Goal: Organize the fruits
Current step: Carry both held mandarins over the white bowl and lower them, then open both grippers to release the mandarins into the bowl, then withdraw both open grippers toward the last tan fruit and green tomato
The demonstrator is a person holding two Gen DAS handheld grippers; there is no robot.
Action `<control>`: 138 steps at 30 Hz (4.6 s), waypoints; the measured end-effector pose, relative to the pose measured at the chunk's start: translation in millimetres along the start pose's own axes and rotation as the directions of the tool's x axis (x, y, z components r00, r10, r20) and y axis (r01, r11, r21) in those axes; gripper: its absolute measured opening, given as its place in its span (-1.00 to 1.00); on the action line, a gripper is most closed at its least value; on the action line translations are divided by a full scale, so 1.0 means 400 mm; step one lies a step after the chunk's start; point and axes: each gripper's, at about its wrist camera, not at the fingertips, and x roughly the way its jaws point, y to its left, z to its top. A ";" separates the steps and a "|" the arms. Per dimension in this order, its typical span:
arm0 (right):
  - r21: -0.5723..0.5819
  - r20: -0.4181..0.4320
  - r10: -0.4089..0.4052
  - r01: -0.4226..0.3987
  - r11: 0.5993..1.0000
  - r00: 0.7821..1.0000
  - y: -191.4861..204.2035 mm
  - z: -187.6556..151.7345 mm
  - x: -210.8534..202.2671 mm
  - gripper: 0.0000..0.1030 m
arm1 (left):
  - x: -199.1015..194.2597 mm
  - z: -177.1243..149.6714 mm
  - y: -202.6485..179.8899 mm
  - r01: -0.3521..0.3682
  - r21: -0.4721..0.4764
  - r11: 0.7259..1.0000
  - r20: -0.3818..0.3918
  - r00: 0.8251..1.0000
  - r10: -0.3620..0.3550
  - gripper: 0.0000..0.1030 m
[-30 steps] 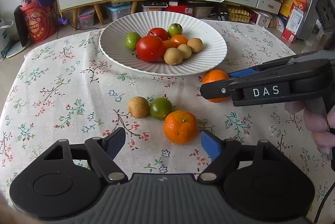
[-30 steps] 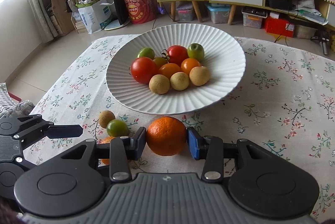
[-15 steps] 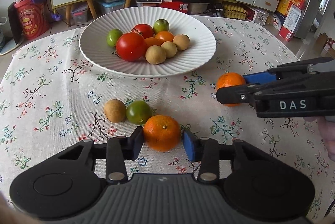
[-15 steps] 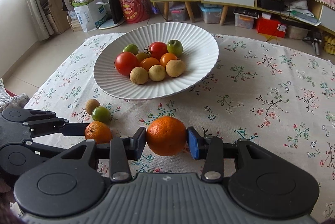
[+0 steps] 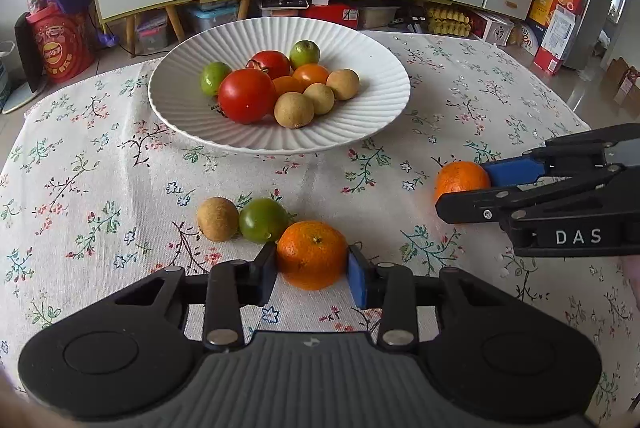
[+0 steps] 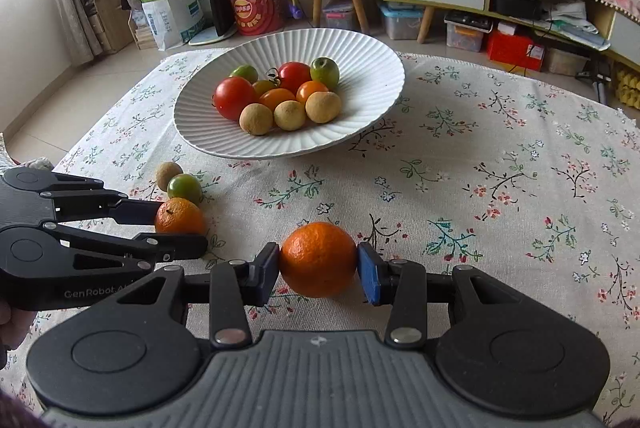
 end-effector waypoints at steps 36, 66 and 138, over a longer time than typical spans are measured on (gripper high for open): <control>0.117 0.155 -0.061 0.043 0.992 0.986 -0.031 0.156 0.044 -0.25 | -0.012 0.121 0.032 -0.078 -0.087 0.993 0.139 0.986 0.090 -0.44; 0.128 0.167 -0.097 0.076 0.989 0.981 -0.045 0.191 0.110 -0.21 | 0.050 0.148 0.042 -0.112 -0.144 0.983 0.139 0.981 0.132 -0.41; -0.218 0.035 0.000 0.008 0.976 0.999 0.157 -0.039 0.054 0.94 | -0.082 -0.109 0.145 -0.180 0.001 0.984 0.066 0.982 0.179 0.87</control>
